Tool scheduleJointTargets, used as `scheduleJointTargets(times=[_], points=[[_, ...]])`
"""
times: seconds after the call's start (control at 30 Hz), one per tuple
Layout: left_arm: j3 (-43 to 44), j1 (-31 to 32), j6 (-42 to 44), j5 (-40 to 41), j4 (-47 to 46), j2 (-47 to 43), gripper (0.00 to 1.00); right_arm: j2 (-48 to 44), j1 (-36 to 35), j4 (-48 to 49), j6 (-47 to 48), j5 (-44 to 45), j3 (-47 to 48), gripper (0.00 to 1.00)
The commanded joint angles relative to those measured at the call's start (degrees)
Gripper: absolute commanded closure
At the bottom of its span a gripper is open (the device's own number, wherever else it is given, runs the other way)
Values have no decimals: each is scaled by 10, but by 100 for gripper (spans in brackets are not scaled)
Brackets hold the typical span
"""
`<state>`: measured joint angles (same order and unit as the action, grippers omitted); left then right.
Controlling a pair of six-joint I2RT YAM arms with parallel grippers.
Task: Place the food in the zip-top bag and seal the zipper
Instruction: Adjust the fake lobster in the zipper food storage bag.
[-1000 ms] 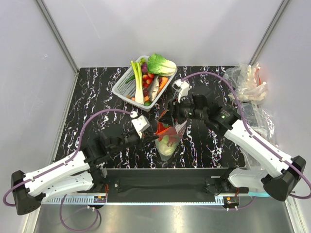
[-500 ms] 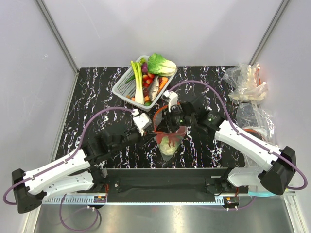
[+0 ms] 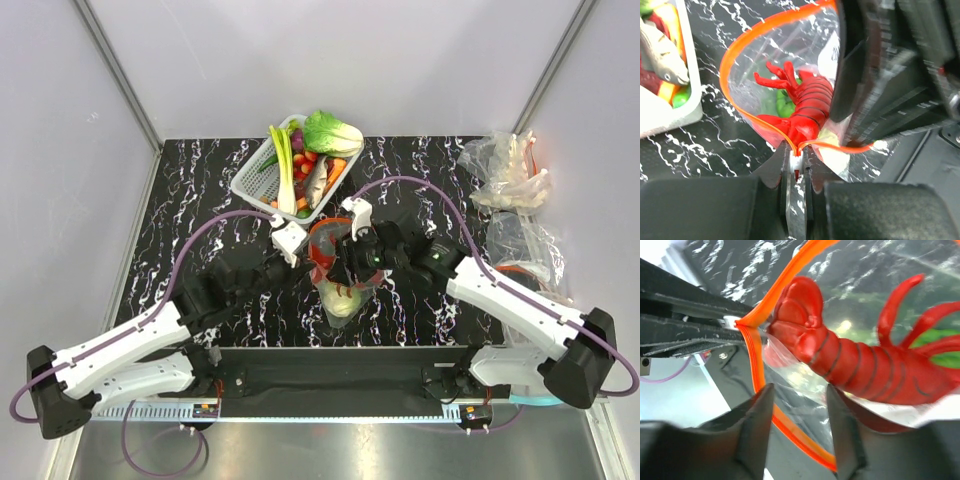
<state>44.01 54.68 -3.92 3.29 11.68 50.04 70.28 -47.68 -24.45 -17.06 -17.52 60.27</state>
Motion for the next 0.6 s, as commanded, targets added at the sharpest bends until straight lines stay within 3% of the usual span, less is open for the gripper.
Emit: scheduleJointTargets(times=[0.0,0.23,0.4,0.5,0.57], points=[[33,-6,26,15,-94,6,100,-34,-6,-52,40,67,54,45],[56,-22,72,4,-114,23,100,-19,-6,-125,115,188,170,23],[53,-33,112,-30,-130,15,100,37,2,-175,113,332,237,19],[48,-33,125,-30,-135,7,100,59,6,-191,149,357,269,16],[46,-34,131,-30,-125,3,100,67,16,-196,206,314,274,15]])
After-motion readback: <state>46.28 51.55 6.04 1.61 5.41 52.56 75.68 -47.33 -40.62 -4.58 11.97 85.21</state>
